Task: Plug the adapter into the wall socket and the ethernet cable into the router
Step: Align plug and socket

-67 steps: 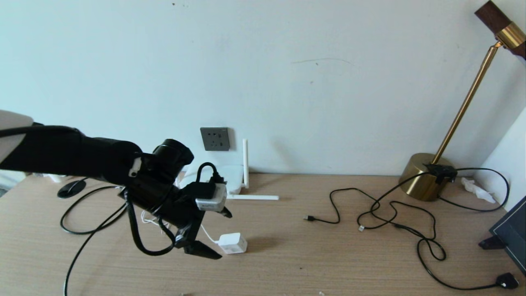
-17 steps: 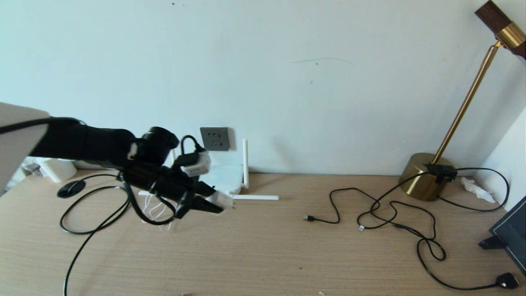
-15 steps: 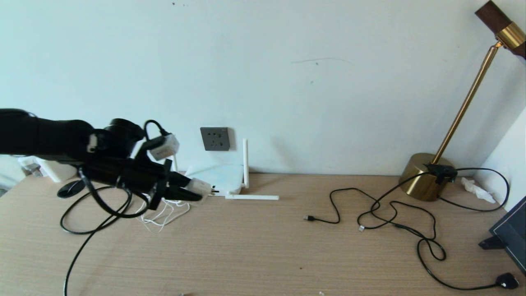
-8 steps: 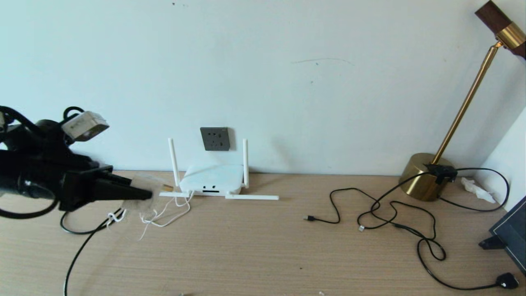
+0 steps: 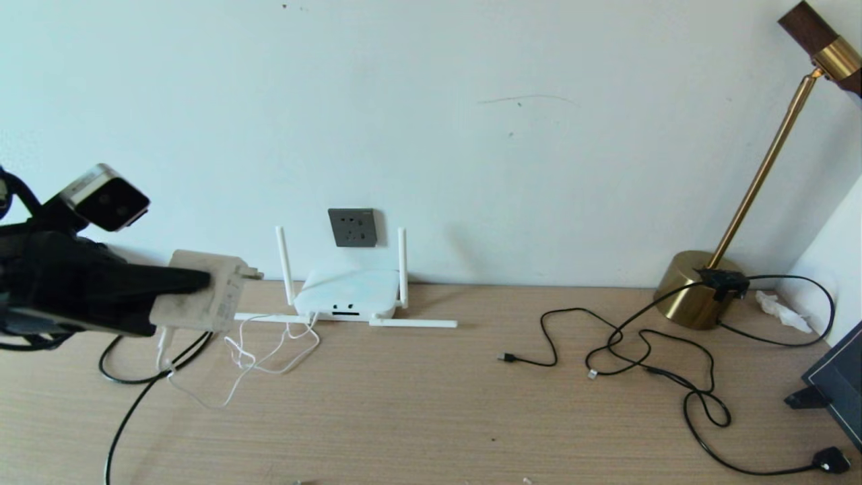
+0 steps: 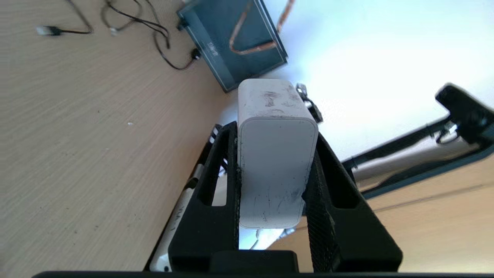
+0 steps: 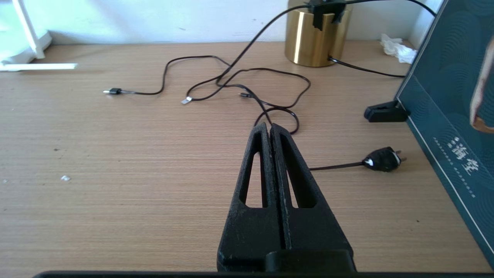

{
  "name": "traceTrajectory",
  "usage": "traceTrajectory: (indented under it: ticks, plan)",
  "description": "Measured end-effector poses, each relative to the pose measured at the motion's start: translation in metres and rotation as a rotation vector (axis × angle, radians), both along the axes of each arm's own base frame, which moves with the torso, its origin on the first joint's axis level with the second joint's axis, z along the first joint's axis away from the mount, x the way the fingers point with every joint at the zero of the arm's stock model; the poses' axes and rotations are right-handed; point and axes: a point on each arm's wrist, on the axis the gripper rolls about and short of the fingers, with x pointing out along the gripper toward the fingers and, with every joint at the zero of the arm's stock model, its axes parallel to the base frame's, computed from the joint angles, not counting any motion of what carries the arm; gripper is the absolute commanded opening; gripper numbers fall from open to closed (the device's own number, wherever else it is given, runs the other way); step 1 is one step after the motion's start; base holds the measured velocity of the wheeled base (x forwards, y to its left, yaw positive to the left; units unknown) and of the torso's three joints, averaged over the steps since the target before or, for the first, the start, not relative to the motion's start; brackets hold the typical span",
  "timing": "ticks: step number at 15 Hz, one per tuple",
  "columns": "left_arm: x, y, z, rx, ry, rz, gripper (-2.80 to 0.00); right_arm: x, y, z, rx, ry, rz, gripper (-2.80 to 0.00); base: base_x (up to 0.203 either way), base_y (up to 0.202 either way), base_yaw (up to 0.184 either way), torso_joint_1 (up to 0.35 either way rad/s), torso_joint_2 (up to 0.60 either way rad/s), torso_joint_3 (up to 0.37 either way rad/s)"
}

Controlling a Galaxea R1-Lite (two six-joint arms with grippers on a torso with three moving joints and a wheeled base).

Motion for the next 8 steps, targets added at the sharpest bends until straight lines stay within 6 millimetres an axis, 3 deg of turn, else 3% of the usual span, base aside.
traceTrajectory:
  ticks: [5, 8]
  plan:
    - [0.02, 0.031, -0.003, 0.004, -0.02, 0.104, -2.8, 0.0, 0.0, 0.0, 0.0, 0.0, 0.0, -2.8, 0.0, 0.0, 0.0, 0.0, 0.0, 0.0]
    - [0.027, 0.051, 0.018, 0.044, -0.163, 0.169, -2.8, 0.0, 0.0, 0.0, 0.0, 0.0, 0.0, -2.8, 0.0, 0.0, 0.0, 0.0, 0.0, 0.0]
